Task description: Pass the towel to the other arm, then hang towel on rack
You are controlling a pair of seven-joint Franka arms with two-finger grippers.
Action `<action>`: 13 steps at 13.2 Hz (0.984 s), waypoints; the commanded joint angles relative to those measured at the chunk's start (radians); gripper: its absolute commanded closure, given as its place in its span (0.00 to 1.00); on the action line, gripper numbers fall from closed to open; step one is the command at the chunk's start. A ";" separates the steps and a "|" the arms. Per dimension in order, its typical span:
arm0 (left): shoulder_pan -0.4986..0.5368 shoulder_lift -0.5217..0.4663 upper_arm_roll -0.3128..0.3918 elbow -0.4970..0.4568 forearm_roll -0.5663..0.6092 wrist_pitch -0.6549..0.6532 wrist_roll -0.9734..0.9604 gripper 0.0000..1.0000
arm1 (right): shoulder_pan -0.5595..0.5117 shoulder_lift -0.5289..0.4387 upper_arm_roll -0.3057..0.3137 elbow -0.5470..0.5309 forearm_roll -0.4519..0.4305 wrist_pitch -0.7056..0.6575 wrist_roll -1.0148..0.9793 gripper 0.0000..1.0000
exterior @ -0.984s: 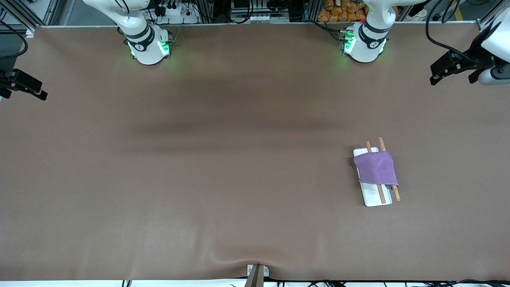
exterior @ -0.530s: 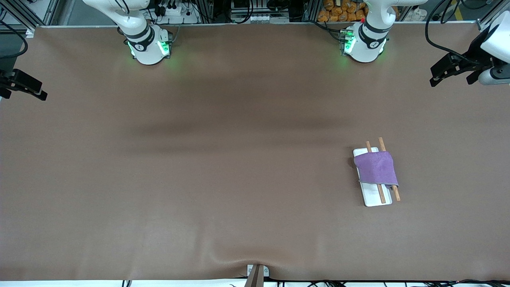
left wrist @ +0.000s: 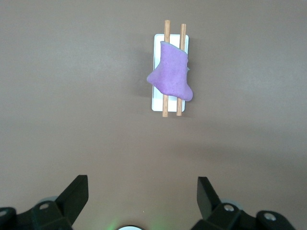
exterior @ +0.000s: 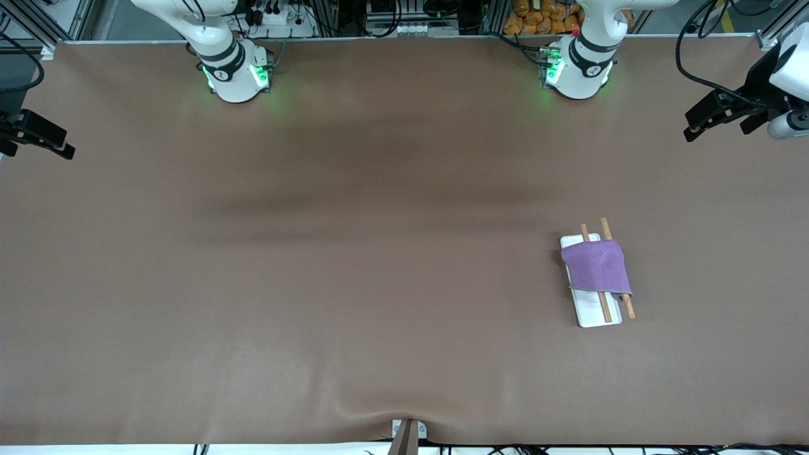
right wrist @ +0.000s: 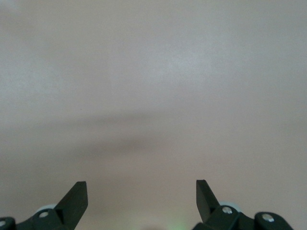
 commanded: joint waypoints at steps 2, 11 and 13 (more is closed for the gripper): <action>-0.030 0.003 0.021 0.009 0.027 0.001 0.050 0.00 | -0.009 -0.003 0.009 0.010 0.000 -0.002 0.008 0.00; -0.032 0.001 0.021 0.012 0.061 0.001 0.076 0.00 | -0.008 -0.001 0.009 0.010 0.000 0.006 0.010 0.00; -0.027 0.003 0.022 0.012 0.055 0.001 0.078 0.00 | -0.006 -0.001 0.009 0.010 0.000 0.006 0.010 0.00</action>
